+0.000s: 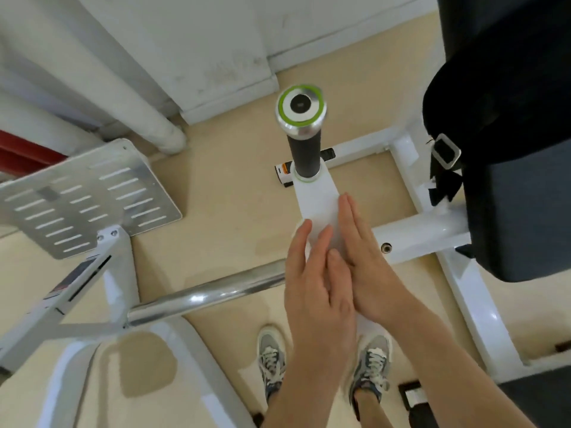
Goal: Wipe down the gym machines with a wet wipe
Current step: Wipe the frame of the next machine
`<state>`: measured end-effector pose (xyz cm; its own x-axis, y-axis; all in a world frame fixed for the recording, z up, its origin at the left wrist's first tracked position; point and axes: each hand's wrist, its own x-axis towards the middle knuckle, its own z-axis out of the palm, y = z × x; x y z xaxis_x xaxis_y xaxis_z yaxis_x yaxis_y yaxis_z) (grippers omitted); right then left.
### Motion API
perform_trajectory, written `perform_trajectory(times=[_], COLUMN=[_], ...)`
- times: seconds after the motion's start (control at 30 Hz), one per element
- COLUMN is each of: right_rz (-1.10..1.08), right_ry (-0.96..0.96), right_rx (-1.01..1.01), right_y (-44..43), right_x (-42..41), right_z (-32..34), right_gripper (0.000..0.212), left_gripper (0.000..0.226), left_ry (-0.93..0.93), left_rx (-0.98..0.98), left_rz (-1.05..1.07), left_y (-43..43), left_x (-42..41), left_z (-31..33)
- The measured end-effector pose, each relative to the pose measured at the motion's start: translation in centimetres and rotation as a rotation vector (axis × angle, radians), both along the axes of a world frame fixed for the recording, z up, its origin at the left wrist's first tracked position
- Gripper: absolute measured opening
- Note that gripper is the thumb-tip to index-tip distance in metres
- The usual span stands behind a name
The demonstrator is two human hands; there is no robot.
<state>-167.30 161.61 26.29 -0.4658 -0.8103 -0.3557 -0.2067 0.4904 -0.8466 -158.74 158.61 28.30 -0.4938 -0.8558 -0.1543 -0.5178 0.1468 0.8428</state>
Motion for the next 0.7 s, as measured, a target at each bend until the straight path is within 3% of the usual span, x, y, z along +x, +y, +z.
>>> perform_trajectory(times=[0.07, 0.1, 0.17, 0.27, 0.4, 0.47, 0.57, 0.63, 0.7], right_rz=[-0.133, -0.214, -0.326, -0.430, -0.527, -0.545, -0.531, -0.492, -0.432], right_ry=[-0.437, -0.555, -0.533, -0.342, -0.444, -0.419, -0.350, -0.316, -0.273], right_rx=[-0.190, -0.216, -0.159, -0.036, 0.059, 0.057, -0.005, -0.040, -0.026], right_y=[1.7, 2.5, 3.9, 5.5, 6.8, 6.8, 5.4, 4.2, 2.8], right_x=[-0.3, -0.4, -0.4, -0.7, -0.4, -0.3, -1.2, -1.8, -1.9], right_z=[0.8, 0.8, 0.5, 0.4, 0.6, 1.2, 2.3, 2.6, 2.5], right_gripper=[0.039, 0.034, 0.037, 0.047, 0.048, 0.044, 0.039, 0.038, 0.037], left_gripper=[0.056, 0.059, 0.071, 0.078, 0.069, 0.068, 0.065, 0.055, 0.045], left_ry=[-0.077, -0.137, -0.269, -0.480, -0.640, -0.674, -0.557, -0.322, -0.063], left_rx=[-0.038, -0.058, -0.117, -0.248, -0.527, -0.572, -0.488, -0.173, 0.073], left_rz=[-0.131, -0.210, -0.365, -0.541, -0.568, -0.560, -0.636, -0.620, -0.439], left_y=[0.8, 1.1, 1.3, 1.5, -0.3, -1.6, -2.5, -3.0, -3.4], left_x=[-0.7, -0.9, -1.4, -2.1, -4.1, -5.2, -5.0, -4.2, -3.2], left_z=[0.4, 0.3, 0.1, -0.7, -2.7, -3.3, -2.4, -0.9, 1.0])
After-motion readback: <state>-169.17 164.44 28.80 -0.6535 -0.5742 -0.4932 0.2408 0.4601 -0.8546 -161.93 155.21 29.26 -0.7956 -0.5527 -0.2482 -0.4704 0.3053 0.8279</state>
